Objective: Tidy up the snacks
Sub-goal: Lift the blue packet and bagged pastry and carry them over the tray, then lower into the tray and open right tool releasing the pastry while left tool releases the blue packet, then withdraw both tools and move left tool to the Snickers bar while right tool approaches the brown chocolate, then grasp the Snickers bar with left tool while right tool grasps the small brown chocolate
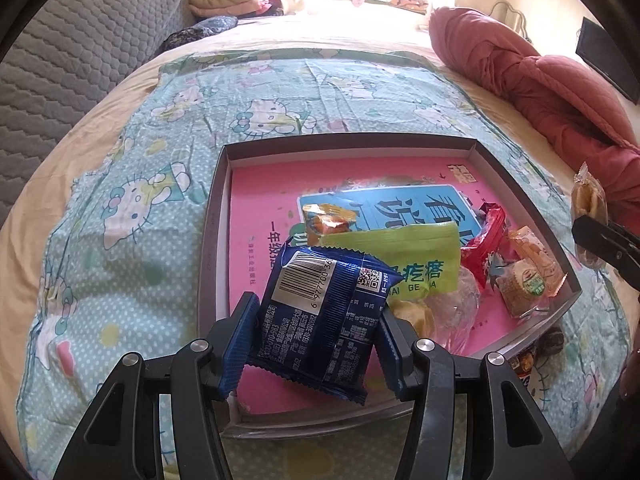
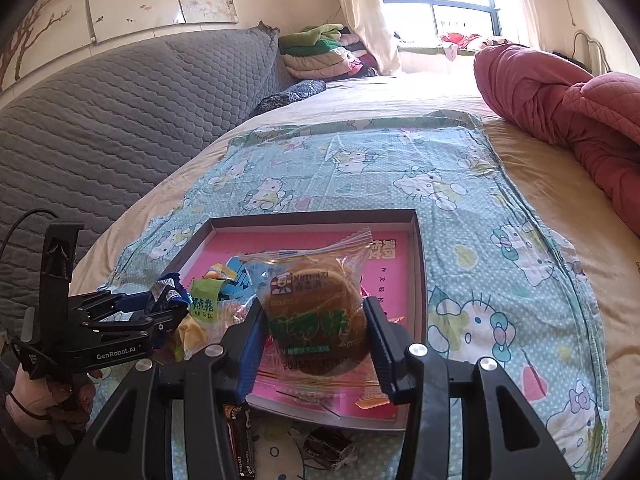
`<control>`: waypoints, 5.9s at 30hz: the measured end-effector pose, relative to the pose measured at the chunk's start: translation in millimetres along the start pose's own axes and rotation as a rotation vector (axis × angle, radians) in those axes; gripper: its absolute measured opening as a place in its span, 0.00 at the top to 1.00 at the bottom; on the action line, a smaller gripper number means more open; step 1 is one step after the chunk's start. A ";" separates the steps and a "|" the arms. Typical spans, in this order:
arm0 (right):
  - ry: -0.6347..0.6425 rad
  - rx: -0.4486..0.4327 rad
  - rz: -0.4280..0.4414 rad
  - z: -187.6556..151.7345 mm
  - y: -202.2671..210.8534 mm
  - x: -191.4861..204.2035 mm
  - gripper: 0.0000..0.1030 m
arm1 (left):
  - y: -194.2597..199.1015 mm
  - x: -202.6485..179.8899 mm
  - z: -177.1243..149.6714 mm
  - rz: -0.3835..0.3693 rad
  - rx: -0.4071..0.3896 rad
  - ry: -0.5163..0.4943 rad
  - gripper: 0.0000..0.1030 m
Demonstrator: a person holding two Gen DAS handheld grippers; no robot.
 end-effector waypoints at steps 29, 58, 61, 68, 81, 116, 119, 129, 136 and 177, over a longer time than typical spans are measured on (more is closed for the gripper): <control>0.018 0.120 -0.034 -21.6 -29.4 -2.0 0.53 | -1.4 1.3 -1.5 -0.023 0.025 0.018 0.45; 0.014 0.133 -0.082 -24.6 -33.8 -8.7 0.48 | -0.8 2.5 -2.1 -0.026 0.033 0.021 0.44; 0.008 0.130 -0.080 -24.0 -32.5 -9.2 0.47 | -0.6 2.4 -2.1 -0.026 0.033 0.021 0.44; 0.004 0.119 -0.073 -21.2 -29.5 -9.9 0.45 | 1.4 3.1 -0.8 -0.015 0.034 0.024 0.44; 0.024 0.090 -0.070 -16.3 -24.6 -4.8 0.40 | 13.8 2.8 6.8 -0.025 -0.003 0.017 0.37; 0.002 -0.096 -0.057 7.3 48.2 1.0 0.18 | 88.2 -9.0 9.8 -0.055 -0.093 0.017 0.23; -0.043 -0.072 -0.057 0.1 56.5 -4.2 0.18 | 92.1 -18.7 0.8 -0.104 -0.067 0.038 0.23; -0.105 0.168 -0.107 -56.1 50.5 -9.7 0.18 | 72.5 -74.8 -43.7 -0.262 0.099 0.021 0.24; -0.123 0.224 -0.137 -68.5 53.9 -21.1 0.18 | 41.2 -96.7 -54.2 -0.248 0.159 0.020 0.23; 0.041 0.214 0.011 -69.8 20.8 29.3 0.64 | 38.2 -42.4 -41.8 -0.303 0.177 0.173 0.73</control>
Point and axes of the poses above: each gripper's, at about its wrist camera, not at the fingertips, and y roughly against the way its jaws point, x to its left, z to its top, the point moved 3 cm from there along -y, roughly the way its jaws point, and after that the axes turned 8 degrees about -x, right-handed, at the moved point
